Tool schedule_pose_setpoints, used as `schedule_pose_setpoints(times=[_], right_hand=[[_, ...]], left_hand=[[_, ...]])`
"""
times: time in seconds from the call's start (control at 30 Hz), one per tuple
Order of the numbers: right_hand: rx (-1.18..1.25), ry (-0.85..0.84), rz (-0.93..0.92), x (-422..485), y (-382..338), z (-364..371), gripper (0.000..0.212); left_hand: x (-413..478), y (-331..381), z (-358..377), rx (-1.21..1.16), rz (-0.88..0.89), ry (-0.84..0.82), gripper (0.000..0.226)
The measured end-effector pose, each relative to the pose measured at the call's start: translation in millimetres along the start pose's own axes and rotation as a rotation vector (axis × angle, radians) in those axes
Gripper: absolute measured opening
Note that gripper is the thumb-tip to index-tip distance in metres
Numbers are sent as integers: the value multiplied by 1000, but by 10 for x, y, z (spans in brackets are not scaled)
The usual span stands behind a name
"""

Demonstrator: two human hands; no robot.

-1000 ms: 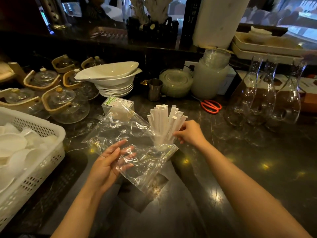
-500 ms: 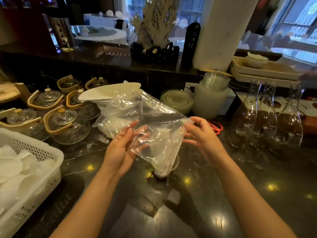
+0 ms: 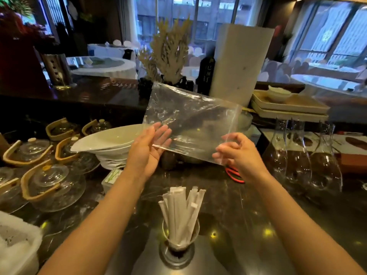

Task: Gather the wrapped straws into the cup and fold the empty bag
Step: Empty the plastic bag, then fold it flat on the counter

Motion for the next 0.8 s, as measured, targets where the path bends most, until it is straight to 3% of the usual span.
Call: schedule_pose_setpoints(times=[0.17, 0.27, 0.4, 0.47, 0.57, 0.7, 0.8], right_hand=[[-116, 130, -85, 460, -150, -402, 15], [-252, 194, -150, 728, -232, -608, 17], [-449, 83, -170, 1038, -328, -728, 11], [-531, -51, -147, 1124, -321, -673, 13], [-638, -197, -93, 1216, -186, -515, 10], [-596, -189, -30, 1385, 116, -424, 15], [-428, -98, 111, 1514, 466, -468, 38]], left_hand=[[326, -127, -16, 262, -5, 22, 17], [464, -320, -69, 468, -155, -35, 14], [706, -470, -149, 697, -290, -87, 68], [818, -528, -104, 830, -273, -138, 79], [862, -745, 8, 1025, -302, -334, 60], [862, -1065, -48, 1096, -390, -463, 5], [905, -1294, -289, 994, -470, -370, 13]])
Point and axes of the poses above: each hand's wrist, its own x-axis towards the middle knuckle, its own z-axis out of the palm, y = z × x, the point moved 5 cm from there along x, towards the middle knuckle, and after that the axes turned 7 degrees about -x, right-handed, at the moved point
